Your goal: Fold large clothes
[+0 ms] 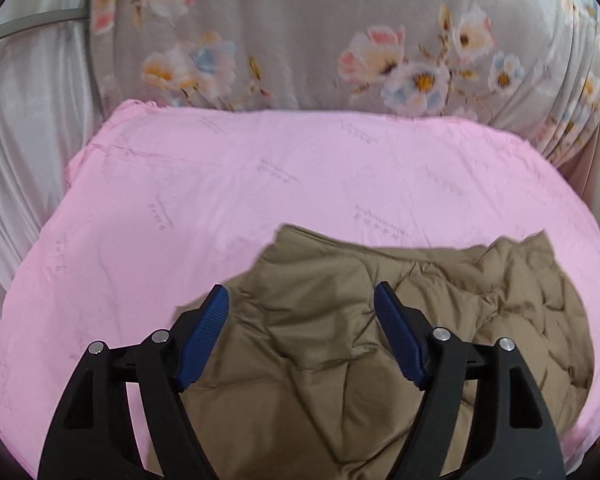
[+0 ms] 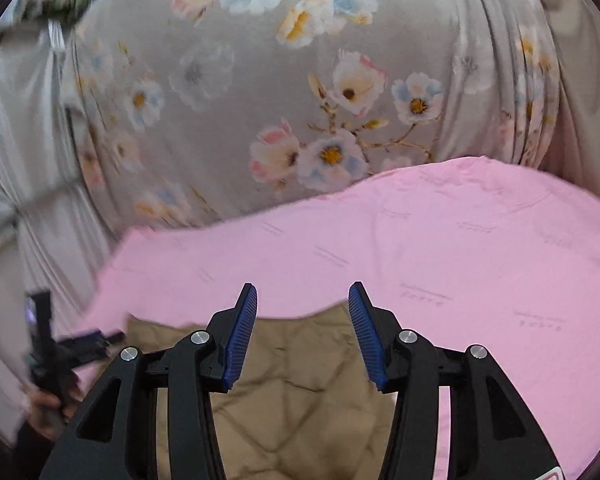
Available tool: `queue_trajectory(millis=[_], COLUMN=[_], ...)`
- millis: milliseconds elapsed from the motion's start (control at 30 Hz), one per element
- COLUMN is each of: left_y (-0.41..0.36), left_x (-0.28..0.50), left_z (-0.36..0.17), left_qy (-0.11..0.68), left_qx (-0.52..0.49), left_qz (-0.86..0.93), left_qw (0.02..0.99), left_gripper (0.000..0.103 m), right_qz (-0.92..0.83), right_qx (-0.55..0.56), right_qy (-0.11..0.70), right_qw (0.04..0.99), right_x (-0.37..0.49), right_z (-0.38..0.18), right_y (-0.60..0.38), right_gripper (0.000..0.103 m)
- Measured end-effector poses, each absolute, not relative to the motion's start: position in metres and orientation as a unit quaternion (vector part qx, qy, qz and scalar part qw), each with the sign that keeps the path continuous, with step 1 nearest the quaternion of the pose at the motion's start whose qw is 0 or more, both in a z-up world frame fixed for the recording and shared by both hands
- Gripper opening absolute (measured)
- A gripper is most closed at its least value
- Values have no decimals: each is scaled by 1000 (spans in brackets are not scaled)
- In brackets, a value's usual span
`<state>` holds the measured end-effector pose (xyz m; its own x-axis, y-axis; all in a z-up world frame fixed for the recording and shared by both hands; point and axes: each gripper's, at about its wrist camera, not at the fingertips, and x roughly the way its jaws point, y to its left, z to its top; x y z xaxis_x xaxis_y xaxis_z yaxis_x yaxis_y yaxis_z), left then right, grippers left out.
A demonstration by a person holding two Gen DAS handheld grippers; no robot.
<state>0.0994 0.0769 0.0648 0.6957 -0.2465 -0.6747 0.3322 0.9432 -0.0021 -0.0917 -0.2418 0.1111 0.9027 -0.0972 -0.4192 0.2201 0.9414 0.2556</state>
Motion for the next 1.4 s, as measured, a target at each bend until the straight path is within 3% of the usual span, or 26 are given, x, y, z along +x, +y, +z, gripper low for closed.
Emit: queue_trajectory(millis=[100,133,267,633,1400], left_y=[59,55,57,96,95], left_x=[113,118,145,181,186], left_z=[50,48,36,-15,-36], left_qy=[376,379,395,436,425], left_qx=[79,85,84,4,-14], left_qz=[-151,-146,-111,-81,-75], left_qw=[911,910,908,896,902], left_gripper=[69,69,65,67,78], right_qz=[-119,-122,-102,-124,-113], right_qx=[39,20,2,99,137], right_qy=[261,273,324,408,390], right_qw=[957,954,941,899,903], right_x=[-49,-37,14,74,78], right_z=[86,77,46,-33,-56], right_y=[-208,-203,-200,-249,-258], right_gripper=[38,30,13,6,5])
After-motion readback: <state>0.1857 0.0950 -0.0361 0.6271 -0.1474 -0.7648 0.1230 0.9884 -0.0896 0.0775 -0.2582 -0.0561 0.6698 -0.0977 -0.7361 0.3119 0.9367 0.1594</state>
